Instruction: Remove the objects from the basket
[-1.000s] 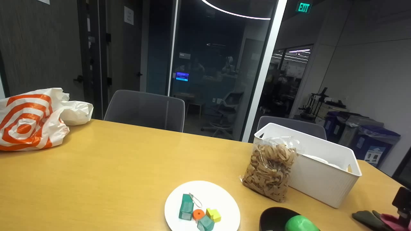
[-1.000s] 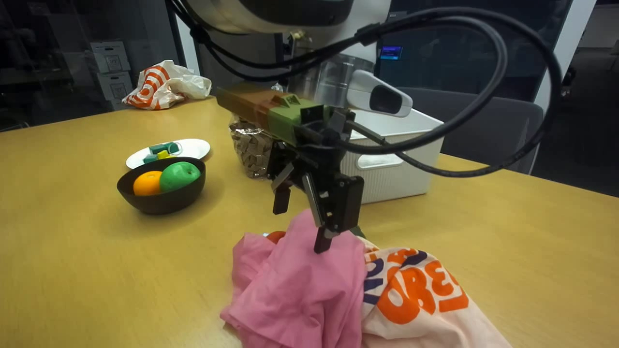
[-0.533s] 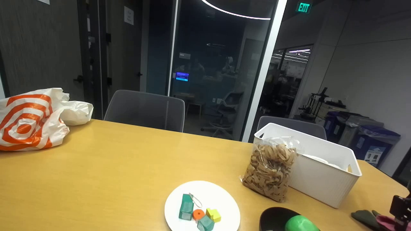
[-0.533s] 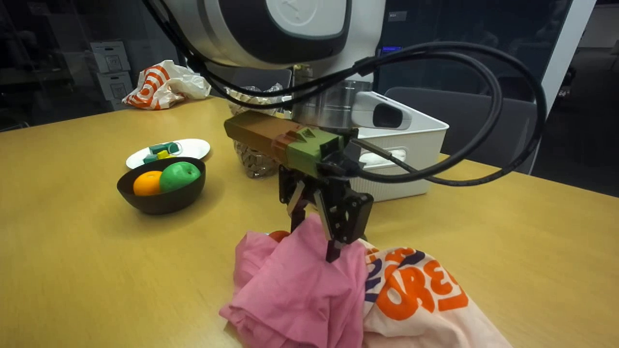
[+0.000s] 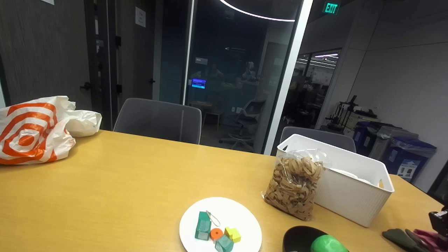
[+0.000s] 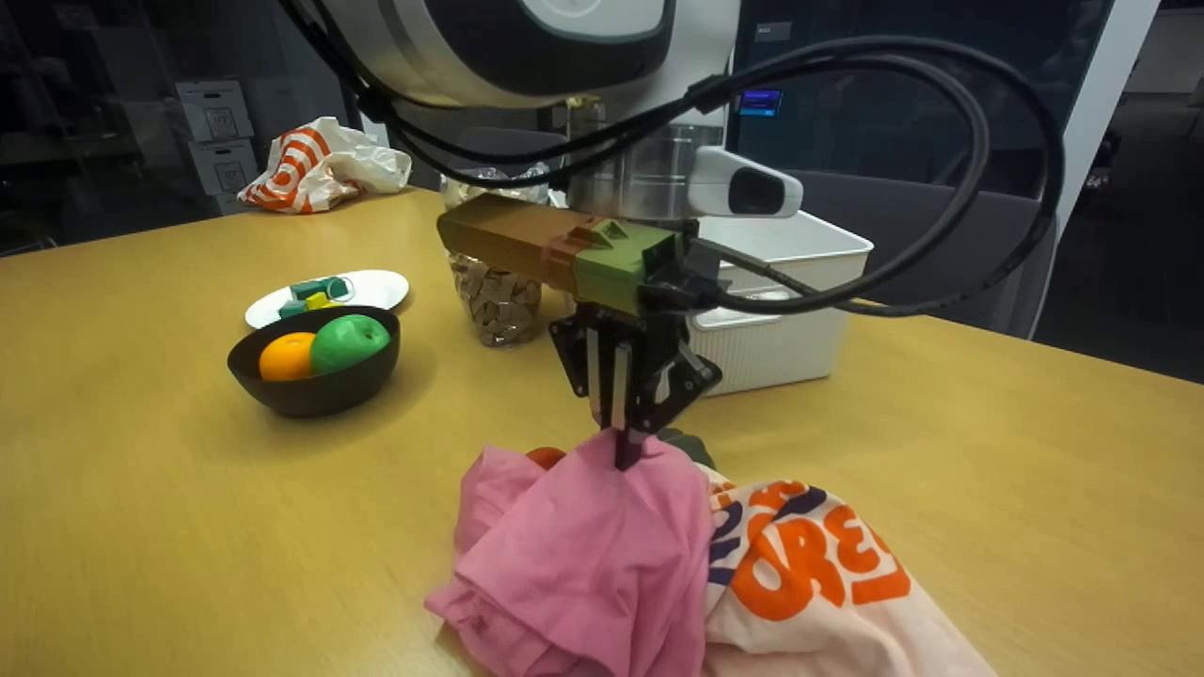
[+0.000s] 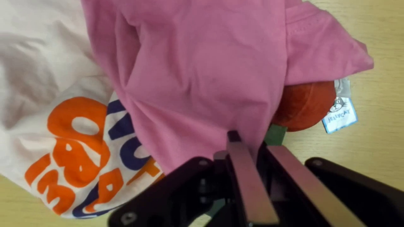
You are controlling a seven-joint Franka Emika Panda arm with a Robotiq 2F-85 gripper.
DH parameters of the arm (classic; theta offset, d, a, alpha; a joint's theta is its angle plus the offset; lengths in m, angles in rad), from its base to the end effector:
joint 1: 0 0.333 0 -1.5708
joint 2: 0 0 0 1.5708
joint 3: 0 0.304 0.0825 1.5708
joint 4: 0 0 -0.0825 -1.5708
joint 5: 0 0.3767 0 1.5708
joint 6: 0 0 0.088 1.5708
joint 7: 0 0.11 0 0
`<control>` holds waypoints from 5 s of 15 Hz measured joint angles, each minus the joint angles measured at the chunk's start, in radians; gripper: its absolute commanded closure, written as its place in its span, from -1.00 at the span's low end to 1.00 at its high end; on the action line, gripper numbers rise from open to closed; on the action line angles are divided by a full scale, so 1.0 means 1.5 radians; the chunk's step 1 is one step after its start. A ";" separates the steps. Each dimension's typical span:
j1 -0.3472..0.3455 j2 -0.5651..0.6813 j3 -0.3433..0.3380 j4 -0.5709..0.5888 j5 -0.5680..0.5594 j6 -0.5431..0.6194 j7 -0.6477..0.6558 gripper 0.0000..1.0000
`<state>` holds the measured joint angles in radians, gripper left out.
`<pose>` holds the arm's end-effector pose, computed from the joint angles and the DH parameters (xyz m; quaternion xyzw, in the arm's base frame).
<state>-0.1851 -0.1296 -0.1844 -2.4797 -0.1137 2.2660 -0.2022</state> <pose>0.4161 -0.1635 0.3211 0.9977 -0.0440 -0.0494 0.0170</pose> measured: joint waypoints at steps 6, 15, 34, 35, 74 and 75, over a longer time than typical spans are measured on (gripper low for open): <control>0.000 -0.070 0.000 0.020 -0.044 -0.071 -0.001 0.82; 0.011 -0.211 -0.014 0.084 -0.026 -0.363 -0.118 1.00; 0.153 -0.102 -0.016 0.187 0.457 -0.655 -0.411 0.98; 0.153 -0.095 -0.015 0.196 0.476 -0.677 -0.425 0.98; 0.047 0.111 0.030 0.124 -0.248 0.035 0.220 -0.99; 0.047 0.106 0.033 0.123 -0.205 0.031 0.218 -1.00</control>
<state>-0.1139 0.0301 -0.1351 -2.2958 -0.4208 2.3120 0.1248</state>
